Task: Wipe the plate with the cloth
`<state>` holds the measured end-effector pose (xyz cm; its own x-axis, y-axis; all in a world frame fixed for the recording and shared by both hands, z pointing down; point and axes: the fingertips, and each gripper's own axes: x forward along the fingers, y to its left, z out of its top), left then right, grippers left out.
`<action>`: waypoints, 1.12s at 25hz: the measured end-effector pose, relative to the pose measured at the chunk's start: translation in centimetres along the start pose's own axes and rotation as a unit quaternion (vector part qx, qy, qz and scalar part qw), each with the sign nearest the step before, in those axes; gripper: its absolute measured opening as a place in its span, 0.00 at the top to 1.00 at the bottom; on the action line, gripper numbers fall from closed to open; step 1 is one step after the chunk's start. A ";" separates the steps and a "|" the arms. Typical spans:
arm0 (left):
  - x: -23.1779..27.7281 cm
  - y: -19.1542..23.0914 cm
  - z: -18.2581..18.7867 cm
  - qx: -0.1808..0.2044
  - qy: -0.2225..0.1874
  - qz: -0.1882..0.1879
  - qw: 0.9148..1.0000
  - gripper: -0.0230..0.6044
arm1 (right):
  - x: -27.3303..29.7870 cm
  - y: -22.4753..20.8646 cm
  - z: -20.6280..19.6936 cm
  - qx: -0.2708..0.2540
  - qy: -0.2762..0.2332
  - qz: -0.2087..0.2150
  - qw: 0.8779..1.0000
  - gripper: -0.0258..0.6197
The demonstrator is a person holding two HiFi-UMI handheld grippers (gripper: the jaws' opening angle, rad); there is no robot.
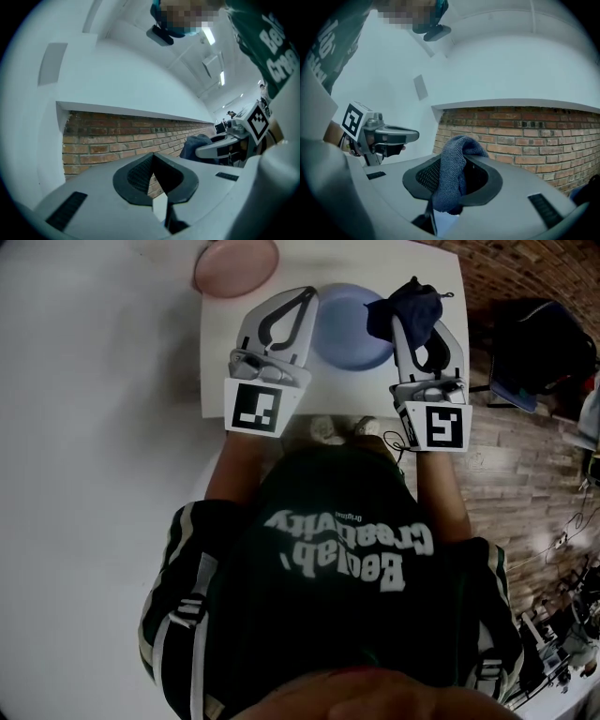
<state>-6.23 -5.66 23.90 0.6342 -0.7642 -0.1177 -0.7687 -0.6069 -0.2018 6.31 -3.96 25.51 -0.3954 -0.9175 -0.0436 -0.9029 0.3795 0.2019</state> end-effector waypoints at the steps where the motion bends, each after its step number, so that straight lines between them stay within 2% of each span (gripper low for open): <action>1: 0.1 0.0 0.0 -0.002 0.001 0.001 1.000 0.96 | -0.1 -0.2 0.3 0.001 -0.005 -0.003 1.000 0.82; 11: 0.5 -0.4 -0.4 -0.006 0.000 0.003 1.000 0.96 | -0.6 -0.6 0.9 -0.003 -0.037 -0.005 0.999 0.82; 16: 0.7 -0.4 -0.1 -0.009 -0.002 0.004 1.000 0.96 | -0.6 -0.5 1.2 -0.024 -0.035 -0.008 0.999 0.83; 28: 0.6 -0.4 0.5 -0.009 -0.006 0.002 1.000 0.96 | -0.5 -0.1 2.4 -0.025 -0.050 -0.007 0.998 0.83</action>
<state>-5.48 -5.71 23.43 0.6319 -0.7639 -0.1308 -0.7727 -0.6076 -0.1839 6.16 -3.26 23.15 -0.3998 -0.9053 -0.1436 -0.8998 0.3577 0.2499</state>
